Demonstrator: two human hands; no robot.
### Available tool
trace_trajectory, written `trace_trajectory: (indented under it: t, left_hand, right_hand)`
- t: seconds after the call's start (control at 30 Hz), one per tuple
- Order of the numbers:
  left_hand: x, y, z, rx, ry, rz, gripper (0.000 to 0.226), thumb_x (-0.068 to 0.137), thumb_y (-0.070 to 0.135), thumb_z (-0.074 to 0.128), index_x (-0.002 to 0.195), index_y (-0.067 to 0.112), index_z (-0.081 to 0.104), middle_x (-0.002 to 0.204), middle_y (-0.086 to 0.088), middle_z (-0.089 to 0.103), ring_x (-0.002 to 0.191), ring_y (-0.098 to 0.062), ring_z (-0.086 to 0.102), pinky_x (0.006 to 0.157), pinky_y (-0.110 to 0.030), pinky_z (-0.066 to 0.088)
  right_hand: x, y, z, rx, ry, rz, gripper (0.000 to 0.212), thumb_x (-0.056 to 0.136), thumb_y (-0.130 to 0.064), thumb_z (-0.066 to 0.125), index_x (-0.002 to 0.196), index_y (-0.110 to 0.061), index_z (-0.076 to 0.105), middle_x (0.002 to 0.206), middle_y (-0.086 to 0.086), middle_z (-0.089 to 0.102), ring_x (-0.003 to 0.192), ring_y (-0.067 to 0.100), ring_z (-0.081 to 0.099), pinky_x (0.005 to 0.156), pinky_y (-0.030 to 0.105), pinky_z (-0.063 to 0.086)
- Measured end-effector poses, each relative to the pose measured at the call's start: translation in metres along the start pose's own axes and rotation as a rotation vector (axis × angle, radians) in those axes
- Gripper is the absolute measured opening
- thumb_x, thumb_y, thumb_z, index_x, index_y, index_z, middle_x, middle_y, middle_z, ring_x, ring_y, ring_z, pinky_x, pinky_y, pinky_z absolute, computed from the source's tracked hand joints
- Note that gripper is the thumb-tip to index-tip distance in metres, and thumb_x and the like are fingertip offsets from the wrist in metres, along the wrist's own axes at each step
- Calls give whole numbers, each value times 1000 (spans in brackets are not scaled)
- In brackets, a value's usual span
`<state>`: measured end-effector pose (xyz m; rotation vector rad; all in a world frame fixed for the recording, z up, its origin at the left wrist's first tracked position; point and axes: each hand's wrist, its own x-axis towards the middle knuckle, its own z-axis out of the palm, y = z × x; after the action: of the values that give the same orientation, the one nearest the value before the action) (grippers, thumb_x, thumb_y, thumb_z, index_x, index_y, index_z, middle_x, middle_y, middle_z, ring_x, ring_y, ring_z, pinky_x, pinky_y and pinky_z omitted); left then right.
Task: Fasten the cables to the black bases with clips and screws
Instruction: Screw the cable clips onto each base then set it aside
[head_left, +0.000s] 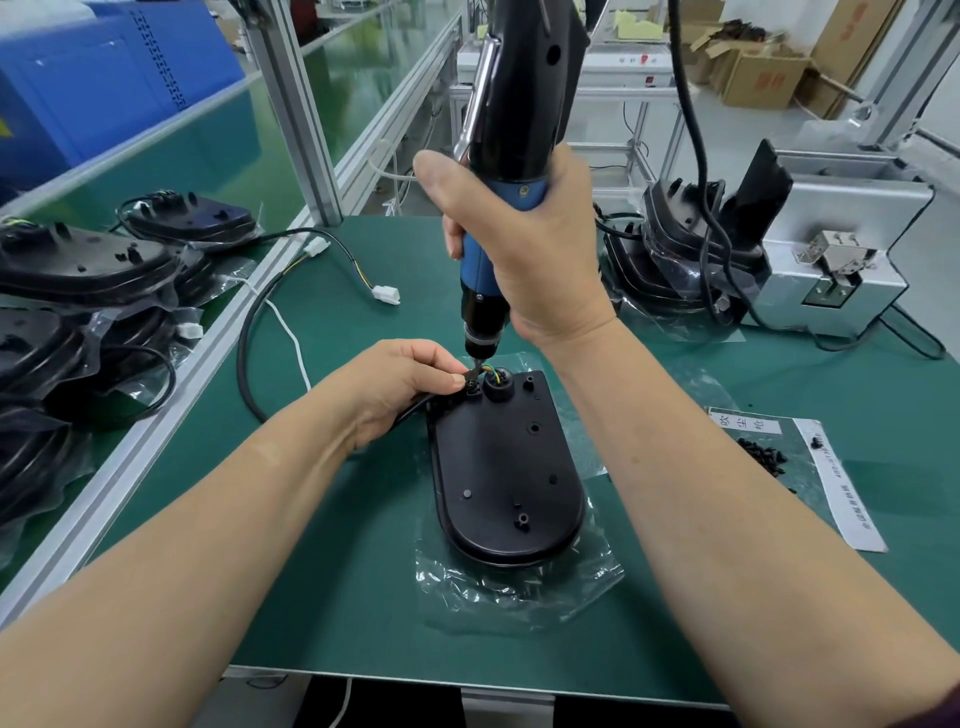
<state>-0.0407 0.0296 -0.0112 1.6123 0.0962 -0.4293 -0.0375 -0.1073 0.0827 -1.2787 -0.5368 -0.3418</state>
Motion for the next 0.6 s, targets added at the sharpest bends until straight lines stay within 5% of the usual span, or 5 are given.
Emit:
trace_trajectory:
  t: [0.6]
  left_hand:
    - [0, 0, -1, -14, 2, 7, 26, 81, -14, 60, 69, 8, 64, 61, -5, 66, 52, -11, 62, 52, -15, 50]
  right_hand:
    - [0, 1, 1, 37, 2, -16, 28, 82, -5, 72, 67, -8, 49, 52, -1, 51, 45, 21, 45, 52, 29, 41]
